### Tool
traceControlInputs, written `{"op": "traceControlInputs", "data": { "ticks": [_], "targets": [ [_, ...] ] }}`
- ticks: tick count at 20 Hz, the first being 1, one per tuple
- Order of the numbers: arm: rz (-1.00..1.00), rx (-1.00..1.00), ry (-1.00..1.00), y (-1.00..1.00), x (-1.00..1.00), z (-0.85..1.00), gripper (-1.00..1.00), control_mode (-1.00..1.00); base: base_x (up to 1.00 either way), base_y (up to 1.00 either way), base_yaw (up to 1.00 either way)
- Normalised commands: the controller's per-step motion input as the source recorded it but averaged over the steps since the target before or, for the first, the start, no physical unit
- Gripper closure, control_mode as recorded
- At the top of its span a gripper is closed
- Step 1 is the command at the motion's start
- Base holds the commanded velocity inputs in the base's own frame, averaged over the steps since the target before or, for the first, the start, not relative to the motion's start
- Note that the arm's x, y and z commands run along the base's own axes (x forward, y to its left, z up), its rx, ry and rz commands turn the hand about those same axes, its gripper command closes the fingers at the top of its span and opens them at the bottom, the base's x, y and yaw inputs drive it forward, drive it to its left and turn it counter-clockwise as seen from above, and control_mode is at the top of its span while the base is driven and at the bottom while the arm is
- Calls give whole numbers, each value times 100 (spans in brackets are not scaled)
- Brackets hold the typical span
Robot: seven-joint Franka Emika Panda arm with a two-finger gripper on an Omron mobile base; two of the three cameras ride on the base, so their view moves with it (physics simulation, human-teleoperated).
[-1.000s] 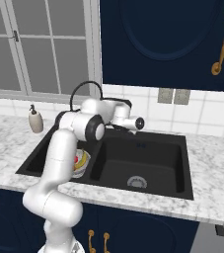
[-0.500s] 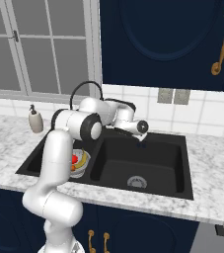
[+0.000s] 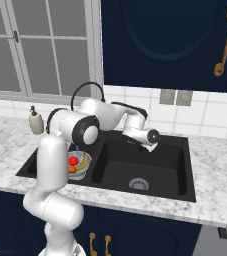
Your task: Put the colander in the sink, put the apple, orange, banana in the colander, and turn on the sink faucet and pour water over the colander.
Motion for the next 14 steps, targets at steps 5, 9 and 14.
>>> {"op": "traceControlInputs", "data": {
  "ticks": [5, 9, 14],
  "targets": [
    [2, 4, -5, 5, -44, 48, 100, -100, 0, 0, 0],
    [11, 1, -1, 17, -11, 38, 100, -100, 0, 0, 0],
    [4, 0, -2, 19, -9, 10, 100, -100, 0, 0, 0]
  ]
}}
